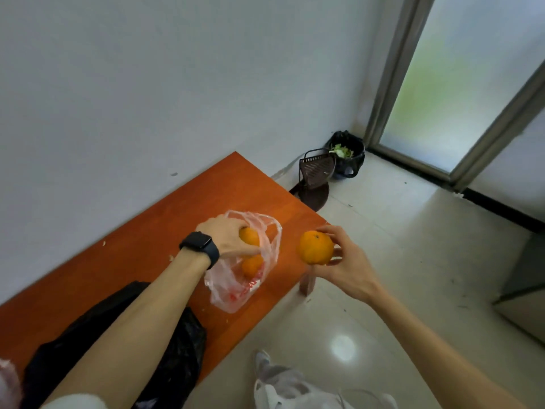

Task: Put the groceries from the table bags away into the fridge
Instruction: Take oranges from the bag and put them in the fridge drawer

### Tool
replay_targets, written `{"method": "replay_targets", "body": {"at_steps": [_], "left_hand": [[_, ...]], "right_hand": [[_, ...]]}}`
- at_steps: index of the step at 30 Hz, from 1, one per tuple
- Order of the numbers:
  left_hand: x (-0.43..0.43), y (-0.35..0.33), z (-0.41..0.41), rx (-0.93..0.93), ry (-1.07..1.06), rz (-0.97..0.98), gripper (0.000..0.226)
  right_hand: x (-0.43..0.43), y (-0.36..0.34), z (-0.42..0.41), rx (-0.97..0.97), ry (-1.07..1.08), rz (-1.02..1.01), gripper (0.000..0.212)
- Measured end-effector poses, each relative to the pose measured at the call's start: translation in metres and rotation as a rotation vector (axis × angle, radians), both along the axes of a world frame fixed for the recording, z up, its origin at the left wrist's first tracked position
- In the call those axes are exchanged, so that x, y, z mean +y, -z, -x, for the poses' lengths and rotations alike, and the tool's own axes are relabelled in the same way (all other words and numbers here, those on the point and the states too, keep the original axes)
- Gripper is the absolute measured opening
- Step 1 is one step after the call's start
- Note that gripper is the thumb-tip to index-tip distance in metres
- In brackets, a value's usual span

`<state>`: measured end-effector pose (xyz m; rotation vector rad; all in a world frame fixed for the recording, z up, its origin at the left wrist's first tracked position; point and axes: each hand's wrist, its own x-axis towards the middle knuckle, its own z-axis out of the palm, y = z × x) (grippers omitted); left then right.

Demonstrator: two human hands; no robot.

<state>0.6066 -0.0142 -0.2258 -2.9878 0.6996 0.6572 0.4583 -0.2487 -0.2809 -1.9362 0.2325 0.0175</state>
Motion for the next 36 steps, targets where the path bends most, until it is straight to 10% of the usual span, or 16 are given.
{"method": "replay_targets", "body": {"at_steps": [11,24,36], "left_hand": [[-0.23,-0.025,0.125,0.465,0.034,0.805,0.067],[-0.517,-0.07,0.268,0.733,0.634,0.856,0.056],[-0.786,-0.126,0.382,0.563,0.919,1.104,0.071]], "right_hand": [[-0.159,-0.03,0.15,-0.107,0.374,-0.022,0.076],[-0.35,-0.085,0.324,-0.288,0.827,-0.042,0.078],[-0.56,-0.169,0.449,-0.394,1.091,0.234,0.078]]}}
